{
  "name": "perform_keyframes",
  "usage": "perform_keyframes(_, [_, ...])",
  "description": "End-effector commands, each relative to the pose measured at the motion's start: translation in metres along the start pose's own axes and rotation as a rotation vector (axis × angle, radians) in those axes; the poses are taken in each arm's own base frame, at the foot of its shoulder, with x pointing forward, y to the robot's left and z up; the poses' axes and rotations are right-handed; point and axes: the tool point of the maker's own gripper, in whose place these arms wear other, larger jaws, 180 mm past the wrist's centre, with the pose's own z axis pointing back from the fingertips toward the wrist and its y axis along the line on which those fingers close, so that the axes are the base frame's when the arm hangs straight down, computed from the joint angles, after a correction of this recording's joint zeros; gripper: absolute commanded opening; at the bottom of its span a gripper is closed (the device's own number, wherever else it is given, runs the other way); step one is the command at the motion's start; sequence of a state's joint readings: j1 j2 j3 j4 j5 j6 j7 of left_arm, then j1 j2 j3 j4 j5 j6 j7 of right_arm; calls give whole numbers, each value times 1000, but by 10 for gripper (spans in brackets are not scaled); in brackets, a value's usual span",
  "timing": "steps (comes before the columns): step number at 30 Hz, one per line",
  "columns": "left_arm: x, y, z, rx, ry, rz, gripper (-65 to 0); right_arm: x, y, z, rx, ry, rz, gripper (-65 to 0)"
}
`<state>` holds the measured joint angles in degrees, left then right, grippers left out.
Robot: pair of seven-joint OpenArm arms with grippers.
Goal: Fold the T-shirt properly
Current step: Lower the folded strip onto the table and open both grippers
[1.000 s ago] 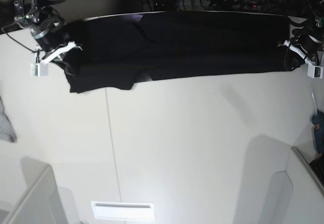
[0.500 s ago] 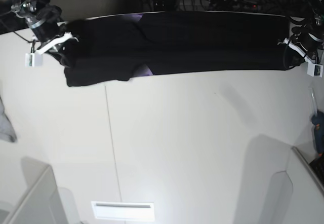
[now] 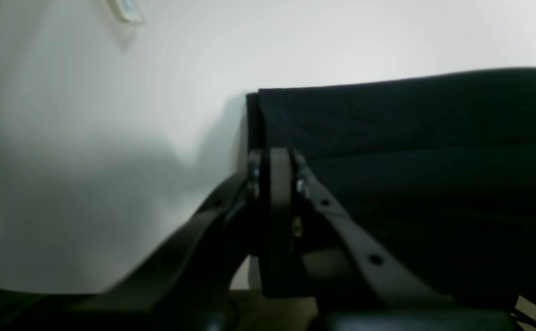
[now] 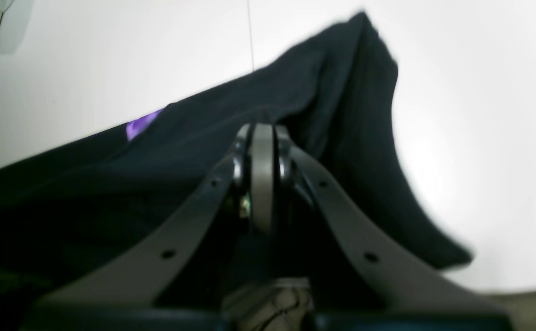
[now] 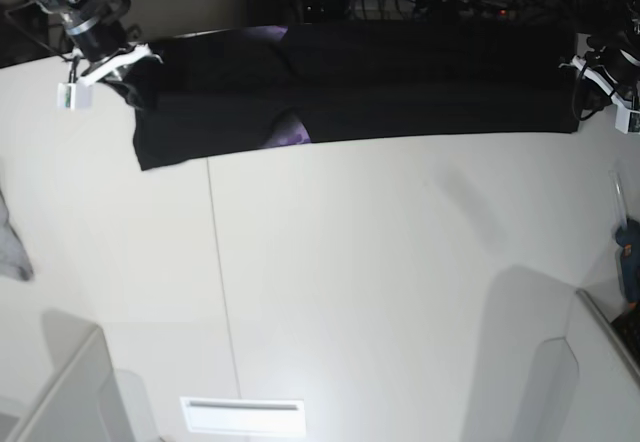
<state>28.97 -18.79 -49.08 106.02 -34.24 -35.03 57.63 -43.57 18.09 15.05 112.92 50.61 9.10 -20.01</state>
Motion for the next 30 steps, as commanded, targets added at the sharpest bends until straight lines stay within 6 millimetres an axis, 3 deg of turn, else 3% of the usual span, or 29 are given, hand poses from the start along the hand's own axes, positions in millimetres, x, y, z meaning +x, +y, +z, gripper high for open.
perform_keyframes(1, [7, 5, 6, 12, -20, -27, -650, 4, 1, 4, 8, -13, 16, -650])
perform_keyframes(6, [-6, -1, 5, 5, 5, -9, -650, -5, -3, 6, -4, 9, 5, -650])
perform_keyframes(16, [-8, 0, 4, 5, 11, 0, -650, -23, -23, -3, -53, 36, -55, -650])
perform_keyframes(23, [-10, 1, 5, 9, 14, 2, -650, -27, -23, -4, -57, 39, -72, -650])
perform_keyframes(25, [-10, 2, 6, 13, 15, 4, -551, -28, -23, -4, -57, 40, -72, -636])
perform_keyframes(28, [-10, 3, 6, 14, 14, 4, -362, -28, -23, -3, -59, 41, -72, -462])
perform_keyframes(30, [-10, 3, 6, 14, 14, 4, -247, -28, -23, -3, -60, 40, -73, -383])
